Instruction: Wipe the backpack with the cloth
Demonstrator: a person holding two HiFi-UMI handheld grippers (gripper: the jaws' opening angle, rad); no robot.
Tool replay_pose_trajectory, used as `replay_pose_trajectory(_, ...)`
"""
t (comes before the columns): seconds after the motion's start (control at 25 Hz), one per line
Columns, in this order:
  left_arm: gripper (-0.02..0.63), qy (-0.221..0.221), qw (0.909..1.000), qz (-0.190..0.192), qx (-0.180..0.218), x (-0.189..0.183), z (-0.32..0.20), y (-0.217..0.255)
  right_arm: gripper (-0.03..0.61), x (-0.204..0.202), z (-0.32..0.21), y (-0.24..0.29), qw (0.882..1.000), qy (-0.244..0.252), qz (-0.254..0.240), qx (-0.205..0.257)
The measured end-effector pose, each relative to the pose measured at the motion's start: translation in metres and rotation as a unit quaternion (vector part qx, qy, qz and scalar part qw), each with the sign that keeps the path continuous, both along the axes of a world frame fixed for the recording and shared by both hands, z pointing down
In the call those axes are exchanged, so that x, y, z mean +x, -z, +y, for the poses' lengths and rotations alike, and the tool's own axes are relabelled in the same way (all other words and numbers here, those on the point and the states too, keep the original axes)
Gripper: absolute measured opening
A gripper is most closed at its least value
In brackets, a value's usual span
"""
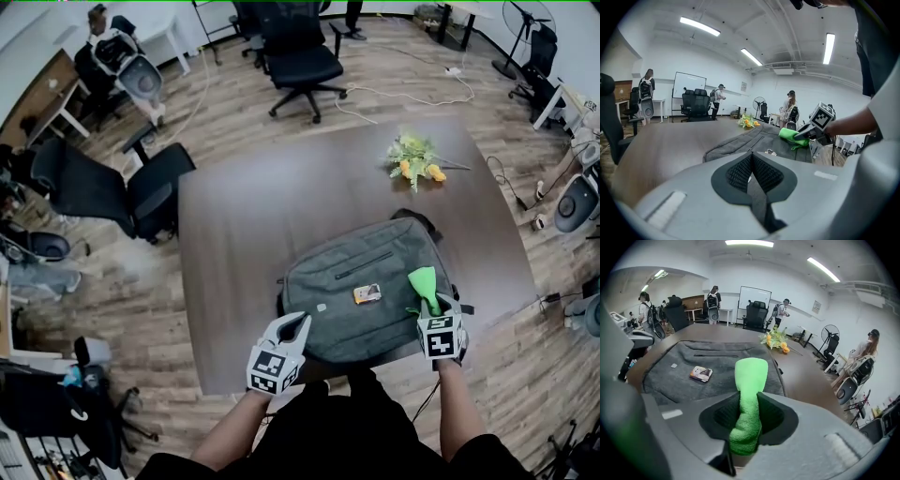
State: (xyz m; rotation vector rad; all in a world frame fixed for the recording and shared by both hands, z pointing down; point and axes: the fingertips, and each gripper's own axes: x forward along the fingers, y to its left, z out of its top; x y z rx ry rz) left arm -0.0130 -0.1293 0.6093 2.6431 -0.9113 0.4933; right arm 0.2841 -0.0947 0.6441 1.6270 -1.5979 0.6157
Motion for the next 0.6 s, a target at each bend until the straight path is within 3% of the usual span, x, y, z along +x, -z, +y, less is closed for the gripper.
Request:
replay_pose_trajectory(0.32, 0.020, 0.015, 0.9998, 0.013, 0.007, 0.007, -0.007, 0.001, 0.098, 0.021, -0.004, 0.013, 1.000, -0.015, 0.015, 0.023)
replay_pose_trajectory(0.6, 0.019, 0.032, 0.9988, 0.029, 0.022, 0.009, -0.017, 0.016, 0.098, -0.009, -0.023, 0.040, 0.997, 0.015, -0.019, 0.076)
